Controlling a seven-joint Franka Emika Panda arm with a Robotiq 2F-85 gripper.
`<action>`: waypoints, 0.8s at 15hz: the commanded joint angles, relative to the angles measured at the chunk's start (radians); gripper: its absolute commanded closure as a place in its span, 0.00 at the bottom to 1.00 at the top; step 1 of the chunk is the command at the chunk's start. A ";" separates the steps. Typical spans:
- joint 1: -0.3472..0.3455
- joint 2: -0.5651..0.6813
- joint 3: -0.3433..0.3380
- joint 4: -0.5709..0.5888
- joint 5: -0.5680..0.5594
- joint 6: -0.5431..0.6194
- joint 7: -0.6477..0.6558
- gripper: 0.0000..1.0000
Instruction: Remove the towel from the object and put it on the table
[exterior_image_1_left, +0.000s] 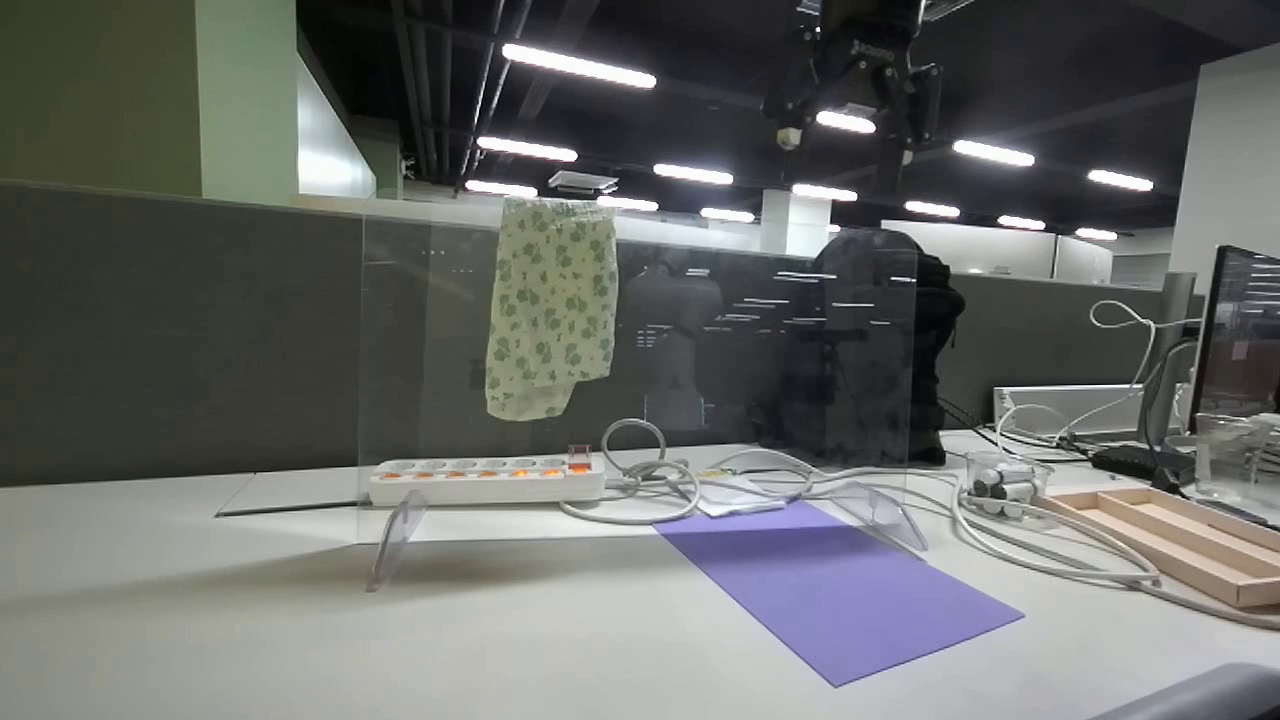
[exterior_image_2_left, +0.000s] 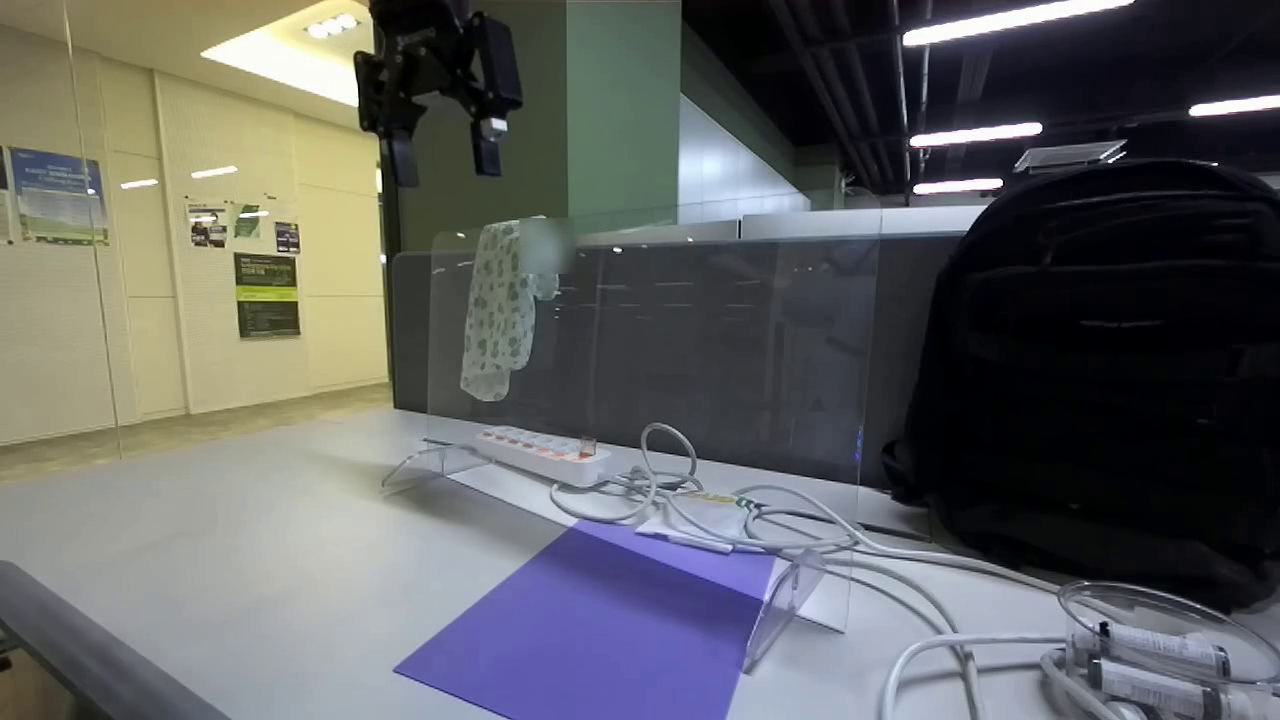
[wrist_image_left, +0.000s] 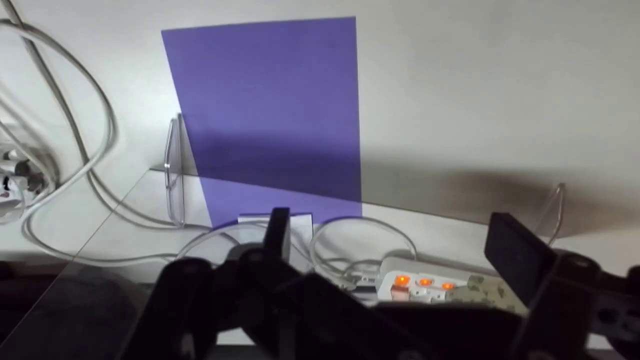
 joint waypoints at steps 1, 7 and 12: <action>-0.028 0.057 0.055 0.021 -0.040 0.156 0.137 0.00; -0.082 0.188 0.159 0.055 -0.157 0.410 0.326 0.00; -0.118 0.271 0.229 0.120 -0.265 0.518 0.464 0.00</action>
